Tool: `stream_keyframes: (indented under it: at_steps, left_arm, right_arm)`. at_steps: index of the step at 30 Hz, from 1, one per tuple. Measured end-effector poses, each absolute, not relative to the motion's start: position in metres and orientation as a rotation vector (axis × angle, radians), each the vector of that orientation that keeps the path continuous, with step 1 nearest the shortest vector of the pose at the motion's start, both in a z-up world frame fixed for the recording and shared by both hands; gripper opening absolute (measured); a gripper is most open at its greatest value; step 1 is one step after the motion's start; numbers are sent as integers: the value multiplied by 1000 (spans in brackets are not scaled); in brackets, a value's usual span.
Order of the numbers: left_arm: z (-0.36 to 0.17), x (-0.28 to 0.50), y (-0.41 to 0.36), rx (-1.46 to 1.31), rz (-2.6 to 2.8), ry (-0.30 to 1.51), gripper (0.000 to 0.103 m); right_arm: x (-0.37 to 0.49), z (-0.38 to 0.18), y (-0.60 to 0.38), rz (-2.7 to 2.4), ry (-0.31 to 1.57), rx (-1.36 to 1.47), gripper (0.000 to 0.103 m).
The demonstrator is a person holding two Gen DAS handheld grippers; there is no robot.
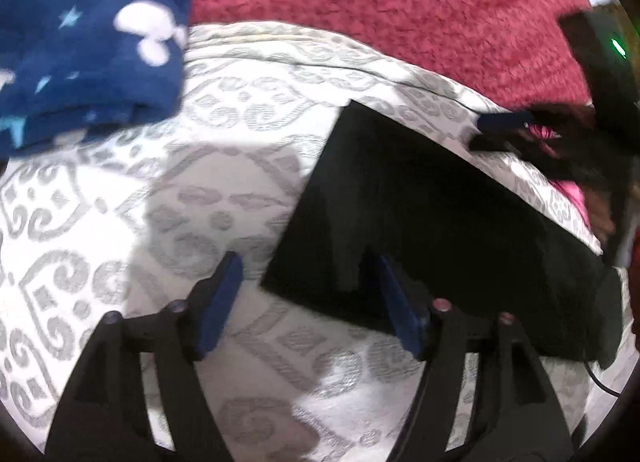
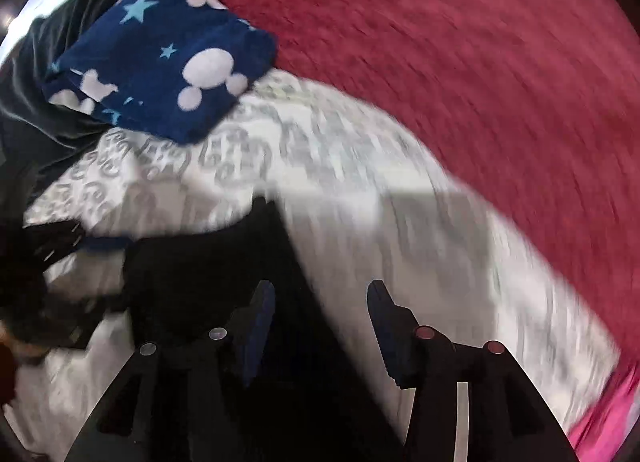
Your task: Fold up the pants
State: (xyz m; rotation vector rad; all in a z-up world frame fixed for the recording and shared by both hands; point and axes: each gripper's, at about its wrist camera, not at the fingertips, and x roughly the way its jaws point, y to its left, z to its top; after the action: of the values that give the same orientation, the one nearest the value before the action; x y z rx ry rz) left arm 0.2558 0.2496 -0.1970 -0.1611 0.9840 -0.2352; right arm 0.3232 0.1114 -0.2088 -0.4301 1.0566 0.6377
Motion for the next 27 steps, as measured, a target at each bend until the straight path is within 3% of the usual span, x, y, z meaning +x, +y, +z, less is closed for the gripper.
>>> stream_keyframes:
  at_steps: [2,4,6,12,16,21,27]
  left_arm:
    - [-196,256,243,-160,-261,977,67]
    - [-196,255,235,-136,-277,983,29]
    - [-195,257,232,-151,-305,987,20]
    - [-188,257,216,-84,-223,986,17]
    - [-169,251,204,-36,-169,962,16]
    - [-122,249,166,66,-188,888,16]
    - [-93,231,74,158,-352,826,16]
  right_arm:
    - [296,-206,74,595,1079,-389,49]
    - [274,-205,42,543,1096,-339,50]
    - [246,-205,-5,461,1146,-217,50]
    - [178,-234,-93,337,1288,107,50]
    - [167,-224,-84,291,1251,87,50]
    - [139,-213,-112,311,1187,303,54]
    - [108,-207,-171,210,1154,448,56]
